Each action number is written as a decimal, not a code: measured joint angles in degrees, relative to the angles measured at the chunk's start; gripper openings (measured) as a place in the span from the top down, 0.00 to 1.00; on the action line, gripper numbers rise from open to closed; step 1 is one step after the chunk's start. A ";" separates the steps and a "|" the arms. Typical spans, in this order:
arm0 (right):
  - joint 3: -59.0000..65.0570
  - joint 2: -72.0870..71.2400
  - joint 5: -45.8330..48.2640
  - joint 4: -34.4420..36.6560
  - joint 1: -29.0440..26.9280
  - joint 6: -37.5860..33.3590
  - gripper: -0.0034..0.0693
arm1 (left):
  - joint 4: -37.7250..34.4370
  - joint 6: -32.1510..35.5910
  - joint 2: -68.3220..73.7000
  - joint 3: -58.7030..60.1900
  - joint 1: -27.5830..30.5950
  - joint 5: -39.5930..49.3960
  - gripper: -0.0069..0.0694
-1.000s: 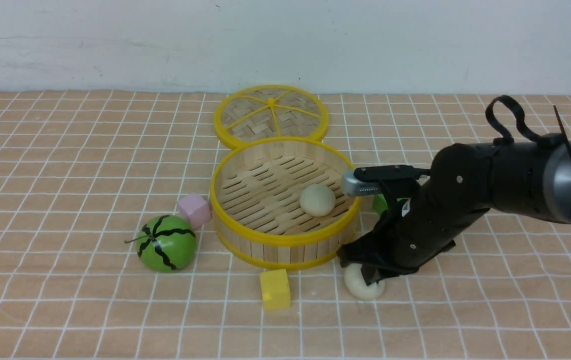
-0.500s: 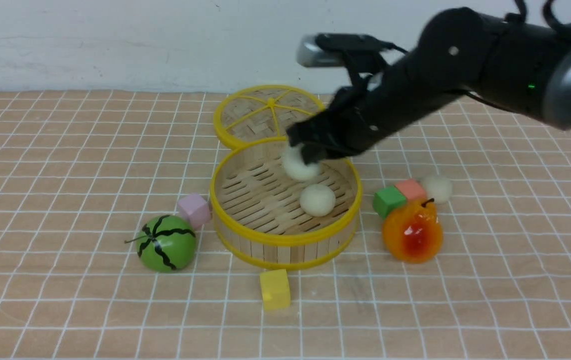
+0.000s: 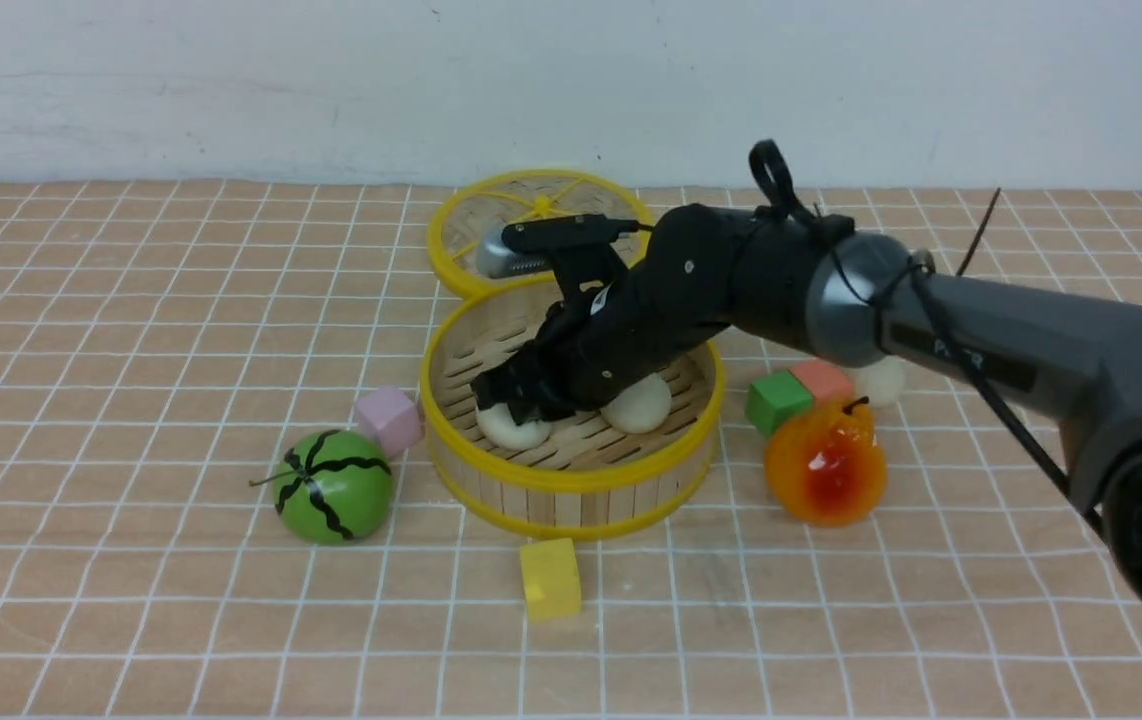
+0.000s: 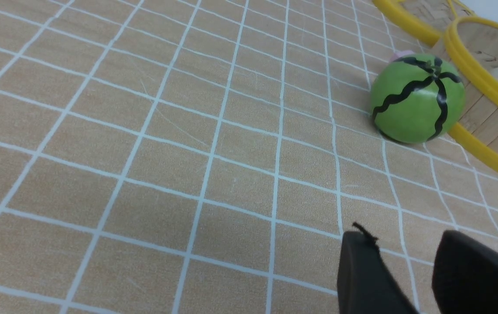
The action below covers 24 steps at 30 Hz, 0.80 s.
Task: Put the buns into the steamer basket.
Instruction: Use the right arm to put the steamed stuffed bun into the steamer, then use the right arm to grab a steamed stuffed bun
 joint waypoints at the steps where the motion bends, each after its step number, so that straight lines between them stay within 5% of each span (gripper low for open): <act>1: -0.16 0.00 -0.16 -0.24 0.00 0.00 0.81 | 0.00 0.00 0.00 0.00 0.00 0.00 0.60; 12: -0.12 -4.17 4.60 -2.72 -0.20 0.00 0.39 | 0.00 0.00 0.00 0.00 0.00 0.00 0.60; 24: -0.17 -16.53 12.34 -9.64 -13.08 0.34 0.38 | 0.00 0.00 0.00 0.00 0.00 0.00 0.60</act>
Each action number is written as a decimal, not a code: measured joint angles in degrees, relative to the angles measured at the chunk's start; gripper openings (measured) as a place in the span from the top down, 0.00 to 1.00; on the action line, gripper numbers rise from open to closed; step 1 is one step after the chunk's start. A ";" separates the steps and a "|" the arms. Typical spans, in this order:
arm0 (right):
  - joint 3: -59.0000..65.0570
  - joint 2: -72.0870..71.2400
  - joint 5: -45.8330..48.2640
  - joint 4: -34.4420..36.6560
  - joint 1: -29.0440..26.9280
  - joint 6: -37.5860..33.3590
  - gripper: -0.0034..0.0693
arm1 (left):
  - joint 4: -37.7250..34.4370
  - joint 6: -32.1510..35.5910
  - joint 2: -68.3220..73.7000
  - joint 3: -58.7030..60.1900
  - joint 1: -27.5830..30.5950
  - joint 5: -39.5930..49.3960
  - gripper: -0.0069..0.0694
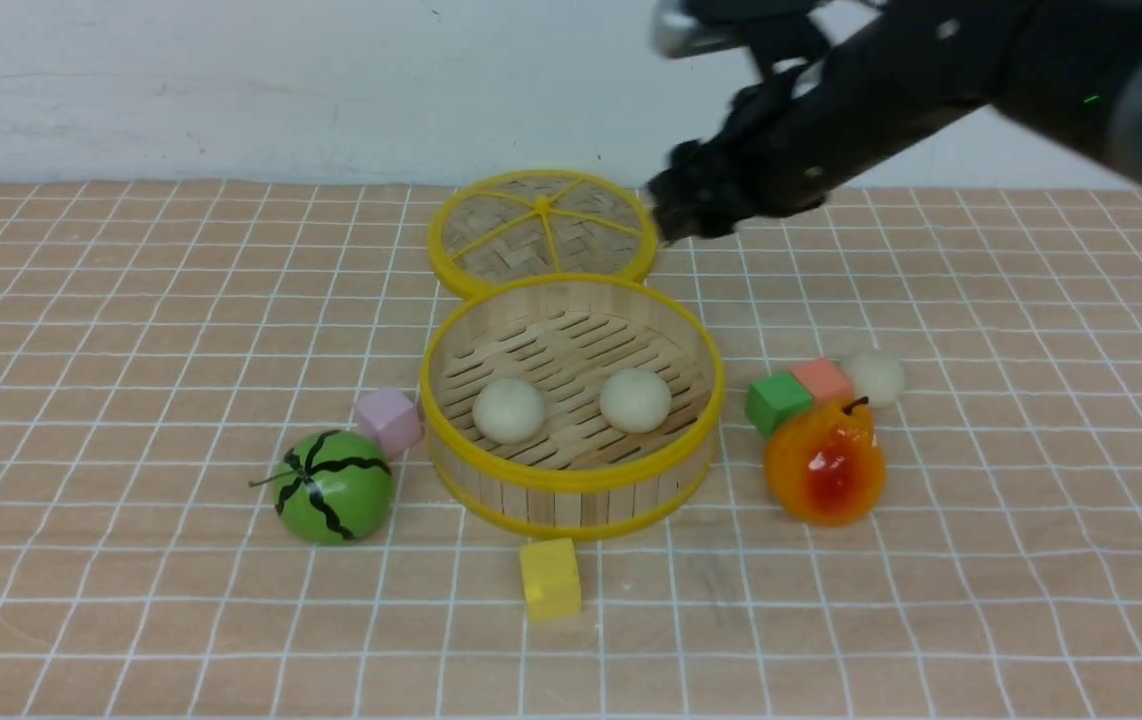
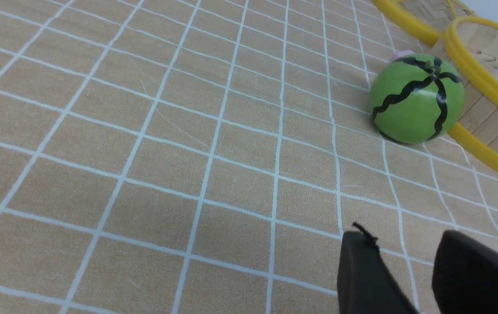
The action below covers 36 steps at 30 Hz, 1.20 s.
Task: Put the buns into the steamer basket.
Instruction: Use the right arm to grab a steamed stuffed bun, then use the right arm to put the steamed stuffed bun into the steamer
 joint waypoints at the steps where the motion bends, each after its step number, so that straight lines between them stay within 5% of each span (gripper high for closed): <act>1: 0.00 0.37 0.79 -0.13 -1.45 0.41 0.38 | 0.00 0.00 0.00 0.00 0.00 0.00 0.60; 12: 0.05 7.71 1.38 -1.14 -12.30 6.28 0.46 | 0.00 0.00 0.00 0.00 0.00 0.00 0.60; 26: 0.05 14.82 -0.85 -5.59 -13.09 6.50 0.56 | 0.00 0.00 0.00 0.00 0.00 0.00 0.60; 30: 0.05 15.42 -0.63 -5.63 -13.09 6.50 0.70 | 0.00 0.00 0.00 0.00 0.00 0.00 0.60; 33: 0.05 15.13 -0.32 -4.84 -13.09 6.50 0.92 | 0.00 0.00 0.00 0.00 0.00 0.00 0.60; 36: 0.05 14.05 0.00 -2.29 -13.09 6.50 0.96 | 0.00 0.00 0.00 0.00 0.00 0.00 0.60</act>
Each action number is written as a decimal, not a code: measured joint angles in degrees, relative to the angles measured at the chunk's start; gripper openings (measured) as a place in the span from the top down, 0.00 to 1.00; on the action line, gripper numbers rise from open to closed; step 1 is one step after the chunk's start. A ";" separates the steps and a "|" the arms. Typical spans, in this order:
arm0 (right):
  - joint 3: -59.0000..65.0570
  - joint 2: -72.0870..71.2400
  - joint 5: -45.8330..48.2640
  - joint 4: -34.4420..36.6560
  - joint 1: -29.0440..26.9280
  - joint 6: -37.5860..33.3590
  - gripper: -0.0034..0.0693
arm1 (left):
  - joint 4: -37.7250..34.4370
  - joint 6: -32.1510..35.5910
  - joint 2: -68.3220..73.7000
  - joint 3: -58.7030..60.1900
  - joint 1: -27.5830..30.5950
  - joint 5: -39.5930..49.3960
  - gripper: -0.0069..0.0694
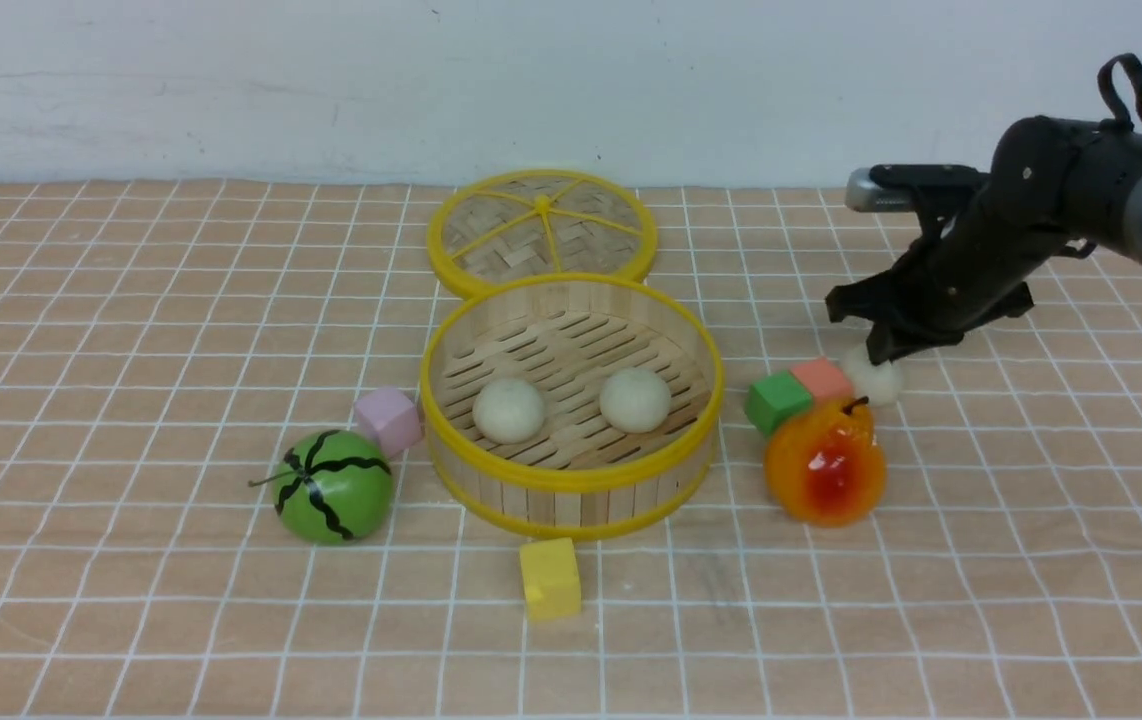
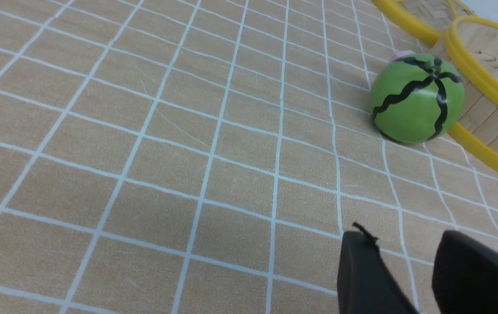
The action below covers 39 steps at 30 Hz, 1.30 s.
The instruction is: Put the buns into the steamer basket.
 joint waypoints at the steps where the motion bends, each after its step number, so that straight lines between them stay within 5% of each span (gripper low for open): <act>1: 0.00 0.00 0.00 0.26 0.00 0.00 0.96 | 0.00 0.00 0.00 0.00 0.00 0.00 0.60; 7: -4.08 -4.20 0.00 13.15 1.91 -6.57 0.97 | 0.00 0.00 0.00 0.00 0.00 0.00 0.60; 13: -6.12 -3.42 -2.32 29.85 10.46 -20.83 0.97 | 0.00 0.00 0.00 0.00 0.00 0.00 0.60; 27: -6.12 6.97 -10.53 30.09 15.93 -23.26 0.89 | 0.00 0.00 0.00 0.00 0.00 0.00 0.60; 35: -6.12 2.93 -6.41 28.07 15.54 -23.21 0.44 | 0.00 0.00 0.00 0.00 0.00 0.00 0.60; 39: -6.12 -4.61 1.36 24.48 13.25 -22.74 0.32 | 0.00 0.00 0.00 0.00 0.00 0.00 0.60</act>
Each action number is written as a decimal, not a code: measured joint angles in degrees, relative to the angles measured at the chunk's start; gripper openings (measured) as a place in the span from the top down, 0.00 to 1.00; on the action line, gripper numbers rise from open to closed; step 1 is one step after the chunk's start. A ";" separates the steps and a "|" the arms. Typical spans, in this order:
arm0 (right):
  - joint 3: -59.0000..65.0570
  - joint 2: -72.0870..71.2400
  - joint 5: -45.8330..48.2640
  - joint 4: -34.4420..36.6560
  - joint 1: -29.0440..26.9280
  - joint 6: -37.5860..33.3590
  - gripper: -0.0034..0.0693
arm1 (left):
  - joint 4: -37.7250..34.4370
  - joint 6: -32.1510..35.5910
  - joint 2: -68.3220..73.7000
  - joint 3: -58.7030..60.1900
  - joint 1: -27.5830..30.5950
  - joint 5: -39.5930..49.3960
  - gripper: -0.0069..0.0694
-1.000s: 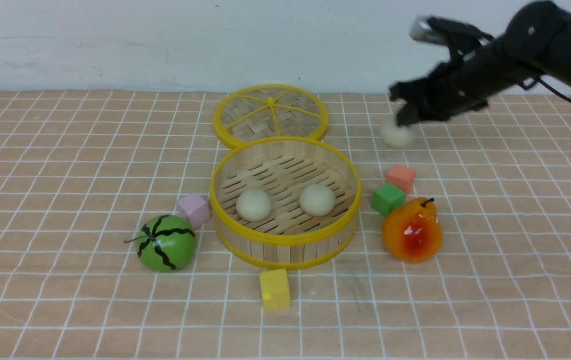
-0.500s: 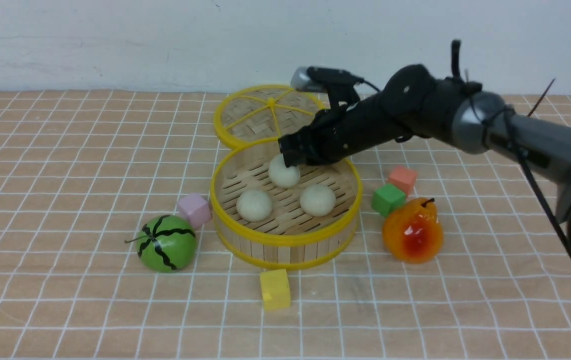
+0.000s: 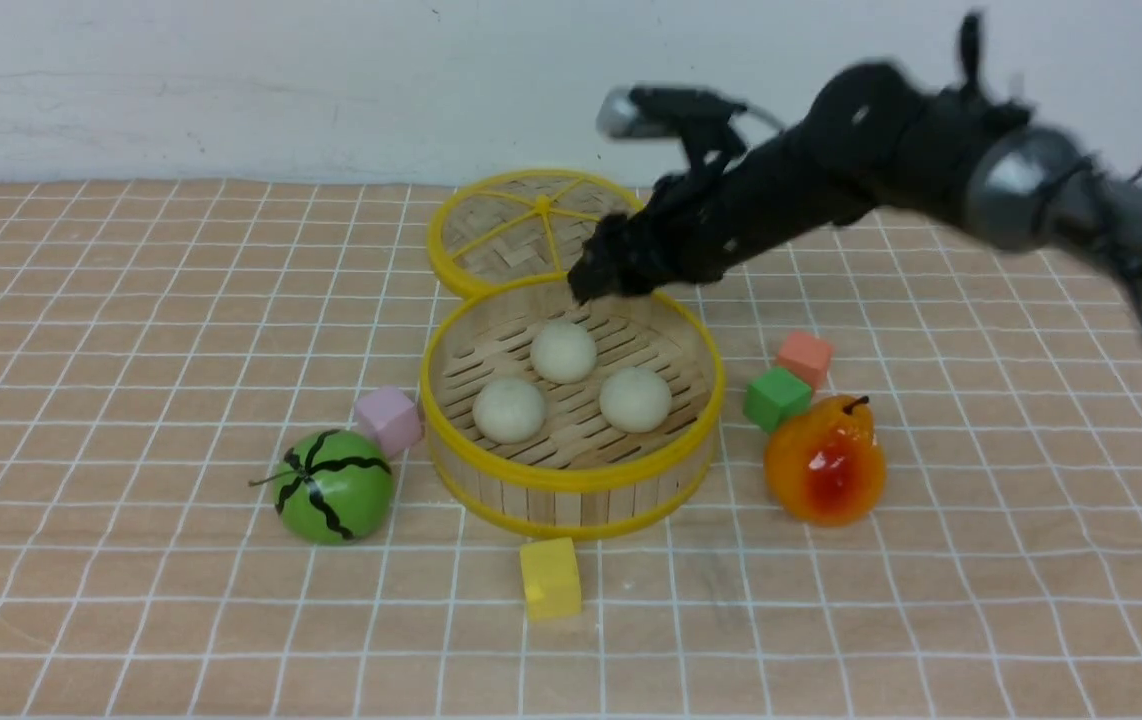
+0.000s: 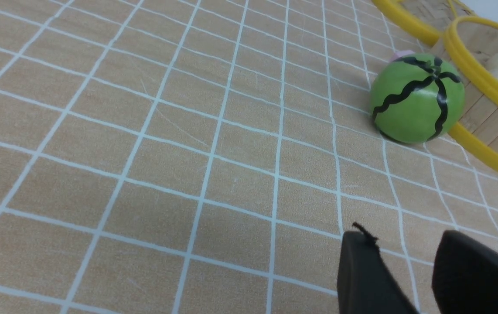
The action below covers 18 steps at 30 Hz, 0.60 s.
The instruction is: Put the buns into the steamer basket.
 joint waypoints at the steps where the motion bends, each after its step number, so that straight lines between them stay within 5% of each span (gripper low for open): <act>1: 0.00 -2.01 2.03 -1.04 -0.91 0.58 0.31 | 0.00 0.00 0.00 0.00 0.00 0.00 0.60; 8: 1.07 -19.41 16.67 -12.21 -10.51 10.89 0.44 | 0.00 0.00 0.00 0.00 0.00 0.00 0.60; 10: 5.50 -27.13 18.10 -17.16 -12.95 14.28 0.59 | 0.00 0.00 0.00 0.00 0.00 0.00 0.60; 15: 22.39 -43.46 12.19 -23.07 -13.91 17.52 0.90 | 0.00 0.00 0.00 0.00 0.00 0.00 0.60; 18: 35.36 -53.69 4.95 -23.59 -13.91 17.84 0.97 | 0.00 0.00 0.00 0.00 0.00 0.00 0.60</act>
